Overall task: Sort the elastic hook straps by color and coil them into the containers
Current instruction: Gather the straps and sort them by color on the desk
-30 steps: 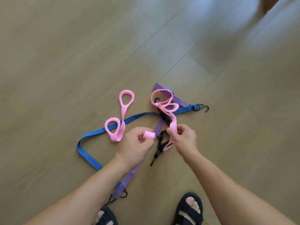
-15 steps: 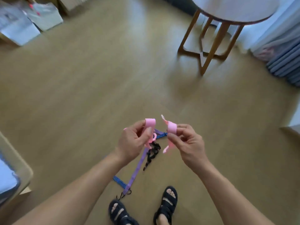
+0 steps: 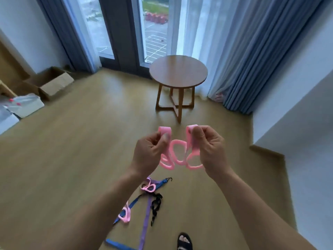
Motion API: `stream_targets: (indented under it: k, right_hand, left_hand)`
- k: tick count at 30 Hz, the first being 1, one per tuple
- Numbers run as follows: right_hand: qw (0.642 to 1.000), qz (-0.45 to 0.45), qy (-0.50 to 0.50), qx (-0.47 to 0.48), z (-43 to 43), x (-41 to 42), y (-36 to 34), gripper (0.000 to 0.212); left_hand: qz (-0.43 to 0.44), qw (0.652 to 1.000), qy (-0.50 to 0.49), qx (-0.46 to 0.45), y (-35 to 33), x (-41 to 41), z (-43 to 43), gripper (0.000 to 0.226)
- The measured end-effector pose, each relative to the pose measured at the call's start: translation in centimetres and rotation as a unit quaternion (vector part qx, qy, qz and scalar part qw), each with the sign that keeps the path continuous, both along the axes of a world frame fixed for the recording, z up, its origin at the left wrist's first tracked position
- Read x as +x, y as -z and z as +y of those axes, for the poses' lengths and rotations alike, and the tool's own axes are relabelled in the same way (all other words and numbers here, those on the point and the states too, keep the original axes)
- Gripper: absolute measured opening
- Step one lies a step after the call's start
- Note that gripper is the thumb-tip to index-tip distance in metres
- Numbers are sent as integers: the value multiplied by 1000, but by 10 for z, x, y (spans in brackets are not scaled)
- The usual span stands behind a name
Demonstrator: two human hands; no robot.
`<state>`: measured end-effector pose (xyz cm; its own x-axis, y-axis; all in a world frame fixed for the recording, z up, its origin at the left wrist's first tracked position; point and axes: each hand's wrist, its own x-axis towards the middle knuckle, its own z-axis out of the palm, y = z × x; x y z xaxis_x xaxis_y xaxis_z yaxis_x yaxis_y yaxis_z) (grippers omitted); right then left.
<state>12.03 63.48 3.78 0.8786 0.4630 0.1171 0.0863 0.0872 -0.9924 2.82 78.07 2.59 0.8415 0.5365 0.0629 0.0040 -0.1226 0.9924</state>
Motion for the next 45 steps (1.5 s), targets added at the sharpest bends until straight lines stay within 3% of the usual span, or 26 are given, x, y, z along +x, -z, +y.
stream_targets:
  k: [3, 9, 12, 15, 22, 28, 31, 34, 37, 42, 45]
  right_hand:
    - [999, 41, -24, 18, -19, -32, -14, 17]
    - [1000, 24, 20, 5, -72, -98, -34, 45]
    - [992, -8, 127, 3, -95, -134, -51, 45]
    - [963, -34, 269, -5, -123, -170, -61, 25]
    - [890, -53, 452, 1, -196, -248, -82, 13]
    - [819, -86, 567, -15, -250, -303, -97, 4]
    - [786, -64, 615, -9, -280, -335, -97, 22]
    - [804, -26, 593, -7, -314, -384, -90, 32]
    - [833, -4, 553, -12, -350, -435, -82, 29]
    - [800, -11, 600, 11, -405, -503, -74, 28]
    - [765, -26, 642, 47, -435, -548, -67, 29]
  left_hand:
    - [-5, 995, 101, -2, -15, -11, -19, 33]
    - [18, 942, 332, -47, -15, -48, -41, 79]
    - [-7, 910, 415, -24, -20, -59, -69, 67]
    - [-19, 884, 465, -43, -28, -68, -110, 41]
    - [-14, 793, 604, -76, -37, -101, -196, 52]
    - [-25, 744, 668, 4, -49, -143, -268, 45]
    - [-39, 734, 677, 29, -53, -171, -303, 18]
    - [-37, 719, 693, 36, -61, -205, -342, 17]
    - [-35, 696, 715, 52, -67, -241, -379, 23]
    - [-10, 649, 761, 1, -68, -297, -436, 33]
    - [11, 668, 740, -79, -68, -329, -473, 28]
